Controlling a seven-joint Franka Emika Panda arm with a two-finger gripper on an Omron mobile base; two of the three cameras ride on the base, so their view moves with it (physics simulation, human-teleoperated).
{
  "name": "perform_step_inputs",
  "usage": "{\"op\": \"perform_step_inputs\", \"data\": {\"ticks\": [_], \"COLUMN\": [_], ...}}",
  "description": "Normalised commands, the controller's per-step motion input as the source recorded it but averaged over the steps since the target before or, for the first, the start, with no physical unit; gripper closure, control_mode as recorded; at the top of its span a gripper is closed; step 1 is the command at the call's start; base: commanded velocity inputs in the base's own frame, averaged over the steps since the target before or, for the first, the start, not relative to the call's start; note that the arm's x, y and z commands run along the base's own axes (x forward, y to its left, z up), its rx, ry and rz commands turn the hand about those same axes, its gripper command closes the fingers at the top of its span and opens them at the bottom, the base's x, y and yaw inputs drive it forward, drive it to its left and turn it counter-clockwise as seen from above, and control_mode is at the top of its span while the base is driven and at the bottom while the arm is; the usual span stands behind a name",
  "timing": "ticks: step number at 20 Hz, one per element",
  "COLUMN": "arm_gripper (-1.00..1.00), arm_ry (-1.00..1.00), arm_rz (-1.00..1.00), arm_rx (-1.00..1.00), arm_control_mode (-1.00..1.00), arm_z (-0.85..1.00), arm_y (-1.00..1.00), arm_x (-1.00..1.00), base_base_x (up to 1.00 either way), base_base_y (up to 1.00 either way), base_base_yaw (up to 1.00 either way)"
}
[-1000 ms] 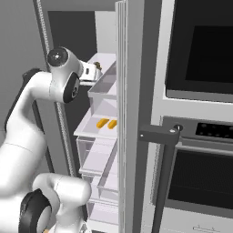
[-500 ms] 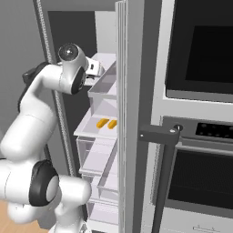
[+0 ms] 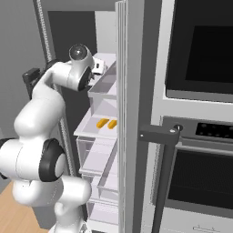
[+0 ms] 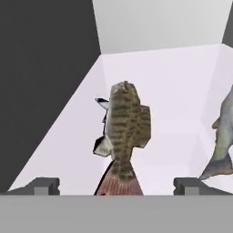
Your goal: Place one corn and one fish in each tupperware on the nearby counter, to pack two identical lunches.
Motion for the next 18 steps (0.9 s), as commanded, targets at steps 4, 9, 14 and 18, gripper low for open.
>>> {"op": "perform_step_inputs", "data": {"ticks": [4, 9, 14, 18], "arm_gripper": [-1.0, -1.0, 1.0, 1.0], "arm_ry": [0.04, 0.04, 0.08, 0.04], "arm_rz": [0.02, 0.01, 0.0, 0.01], "arm_rx": [-0.01, -0.01, -0.01, -0.09], "arm_control_mode": [-1.0, -1.0, -1.0, -1.0], "arm_z": [-0.32, -0.3, -0.29, -0.57], "arm_y": [0.0, 0.0, 0.0, 0.06], "arm_x": [0.5, 0.46, 0.46, 0.13], "base_base_x": [0.0, 0.0, 0.0, 0.0], "base_base_y": [0.0, 0.0, 0.0, 0.0], "base_base_yaw": [0.0, 0.0, 0.0, 0.0]}}
